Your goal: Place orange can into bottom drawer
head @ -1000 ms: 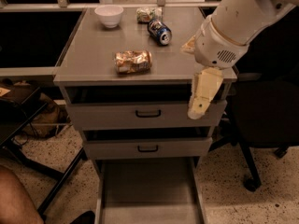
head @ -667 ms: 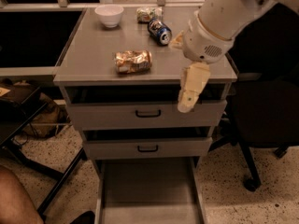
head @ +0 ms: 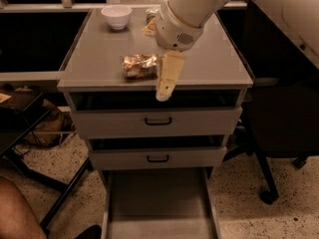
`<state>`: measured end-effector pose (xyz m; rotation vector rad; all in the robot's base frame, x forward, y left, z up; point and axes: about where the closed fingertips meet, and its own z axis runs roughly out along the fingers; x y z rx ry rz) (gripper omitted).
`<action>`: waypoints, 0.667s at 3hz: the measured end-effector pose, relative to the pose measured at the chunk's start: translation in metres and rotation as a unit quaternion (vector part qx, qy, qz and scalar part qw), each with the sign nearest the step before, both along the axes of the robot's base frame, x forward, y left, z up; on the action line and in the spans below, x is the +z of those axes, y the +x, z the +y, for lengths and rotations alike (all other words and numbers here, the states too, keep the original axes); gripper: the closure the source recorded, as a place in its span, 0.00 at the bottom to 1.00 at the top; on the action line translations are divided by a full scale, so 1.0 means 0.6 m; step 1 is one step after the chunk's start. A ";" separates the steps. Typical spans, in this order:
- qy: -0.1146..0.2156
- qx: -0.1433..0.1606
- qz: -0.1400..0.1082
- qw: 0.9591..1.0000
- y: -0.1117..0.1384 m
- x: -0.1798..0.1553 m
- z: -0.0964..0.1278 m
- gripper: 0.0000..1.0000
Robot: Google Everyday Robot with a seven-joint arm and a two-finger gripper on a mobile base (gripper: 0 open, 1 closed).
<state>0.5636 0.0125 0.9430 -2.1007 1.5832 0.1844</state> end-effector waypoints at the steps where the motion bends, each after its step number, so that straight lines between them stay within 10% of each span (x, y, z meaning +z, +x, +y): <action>1: 0.000 0.000 0.000 1.000 0.000 0.000 0.000 0.00; 2: -0.005 0.013 -0.001 1.000 0.004 -0.001 0.014 0.00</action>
Offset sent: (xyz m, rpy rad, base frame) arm 0.0082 0.0213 -0.0018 -0.0264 -0.0051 0.0723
